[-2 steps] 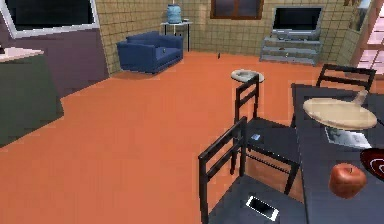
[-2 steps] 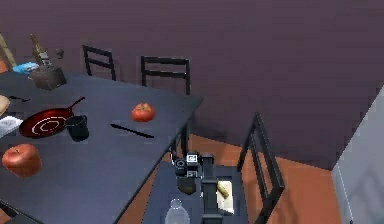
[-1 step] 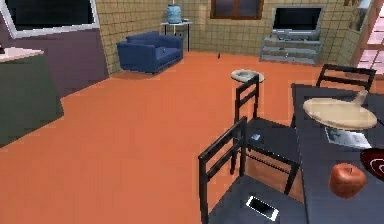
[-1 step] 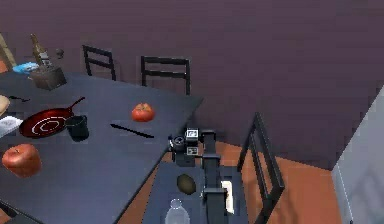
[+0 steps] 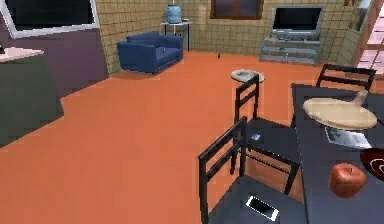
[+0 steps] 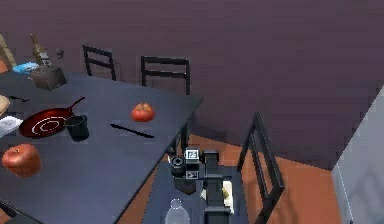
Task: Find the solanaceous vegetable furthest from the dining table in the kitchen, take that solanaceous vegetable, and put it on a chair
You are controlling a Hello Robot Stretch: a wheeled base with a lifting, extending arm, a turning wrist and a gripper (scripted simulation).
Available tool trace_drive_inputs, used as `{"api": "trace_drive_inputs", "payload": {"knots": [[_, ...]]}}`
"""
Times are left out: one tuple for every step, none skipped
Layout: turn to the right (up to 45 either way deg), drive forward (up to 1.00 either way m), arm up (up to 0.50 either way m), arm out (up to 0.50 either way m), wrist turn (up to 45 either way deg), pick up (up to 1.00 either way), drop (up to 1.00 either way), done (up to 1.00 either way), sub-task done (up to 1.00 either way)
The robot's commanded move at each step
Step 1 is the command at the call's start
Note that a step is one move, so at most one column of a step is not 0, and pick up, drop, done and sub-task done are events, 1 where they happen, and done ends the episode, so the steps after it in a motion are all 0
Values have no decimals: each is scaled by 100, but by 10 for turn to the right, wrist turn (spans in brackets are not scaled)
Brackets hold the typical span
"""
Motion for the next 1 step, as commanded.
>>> {"api": "trace_drive_inputs", "payload": {"knots": [[0, 0, 0, 0, 0, 0, 0, 100, 0]]}}
